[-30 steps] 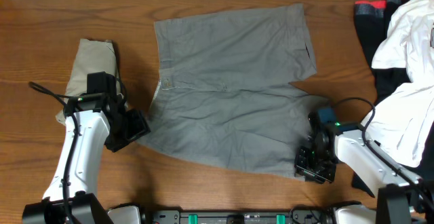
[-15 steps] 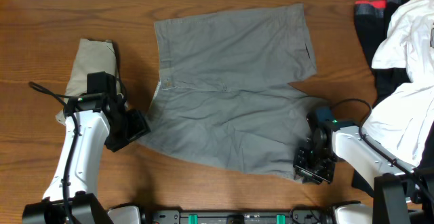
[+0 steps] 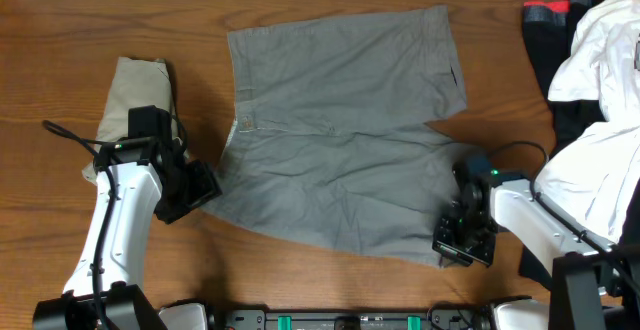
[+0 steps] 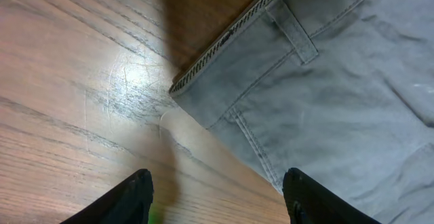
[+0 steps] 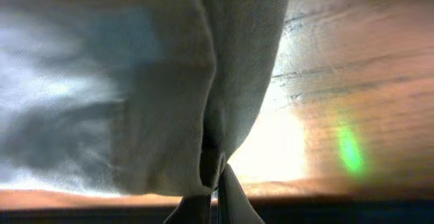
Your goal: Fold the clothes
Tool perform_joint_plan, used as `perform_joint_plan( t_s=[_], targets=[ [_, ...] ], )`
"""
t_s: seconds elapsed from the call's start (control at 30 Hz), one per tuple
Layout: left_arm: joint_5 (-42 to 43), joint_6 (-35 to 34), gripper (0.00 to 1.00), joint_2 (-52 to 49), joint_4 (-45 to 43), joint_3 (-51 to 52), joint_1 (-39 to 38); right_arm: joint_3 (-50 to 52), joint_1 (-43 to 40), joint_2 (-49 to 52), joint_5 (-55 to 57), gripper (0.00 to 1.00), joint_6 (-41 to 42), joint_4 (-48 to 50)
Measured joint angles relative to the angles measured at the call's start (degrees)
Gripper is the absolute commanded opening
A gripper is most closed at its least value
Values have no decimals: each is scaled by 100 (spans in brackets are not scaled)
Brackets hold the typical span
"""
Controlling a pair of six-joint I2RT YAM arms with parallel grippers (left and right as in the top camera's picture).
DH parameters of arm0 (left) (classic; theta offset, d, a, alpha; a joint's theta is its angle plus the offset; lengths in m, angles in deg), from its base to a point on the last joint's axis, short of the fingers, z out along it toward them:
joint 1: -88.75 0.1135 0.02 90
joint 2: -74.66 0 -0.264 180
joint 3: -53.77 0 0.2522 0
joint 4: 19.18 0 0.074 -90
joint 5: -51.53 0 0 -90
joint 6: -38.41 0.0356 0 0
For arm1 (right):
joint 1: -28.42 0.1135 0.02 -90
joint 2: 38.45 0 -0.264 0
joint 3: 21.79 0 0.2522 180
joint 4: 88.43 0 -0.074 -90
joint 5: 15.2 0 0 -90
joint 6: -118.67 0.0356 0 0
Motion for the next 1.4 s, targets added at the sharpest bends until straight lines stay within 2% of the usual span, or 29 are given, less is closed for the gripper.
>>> perform_joint_plan(
  t_s=[0.1, 0.13, 0.2, 0.43, 0.6, 0.67, 0.8, 1.03, 1.13, 1.3, 1.4],
  targets=[
    [0, 2, 64, 0, 22, 0, 0, -422, -31, 0, 46, 1, -70, -374],
    [0, 2, 69, 0, 35, 0, 0, -584, -46, 0, 46, 1, -96, -437],
    [2, 22, 72, 0, 70, 0, 0, -927, -114, 0, 74, 1, -164, -461],
    [-17, 17, 71, 0, 328, 0, 0, -1676, -616, 0, 197, 1, -380, -450],
    [-15, -44, 70, 0, 540, 4, 0, -1818, -765, 0, 219, 1, -520, -337],
    [-15, -238, 66, 9, 424, 101, 7, -1825, -763, 0, 221, 1, -549, -260],
    [188, -719, 66, 22, -90, 619, 116, -1827, -763, 0, 219, 1, -592, -177],
    [1462, -1469, 66, 22, -1451, 1880, 699, -1832, -763, 0, 219, 1, -721, -129],
    [1860, -1644, 65, 50, -1670, 2044, 916, -1832, -763, 0, 219, 1, -778, -111],
    [2085, -1794, 57, 52, -1985, 2100, 975, -1832, -763, 0, 219, 1, -826, -74],
    [2000, -1878, 45, 52, -2087, 2100, 975, -1832, -765, 0, 219, 1, -835, -35]
  ],
)
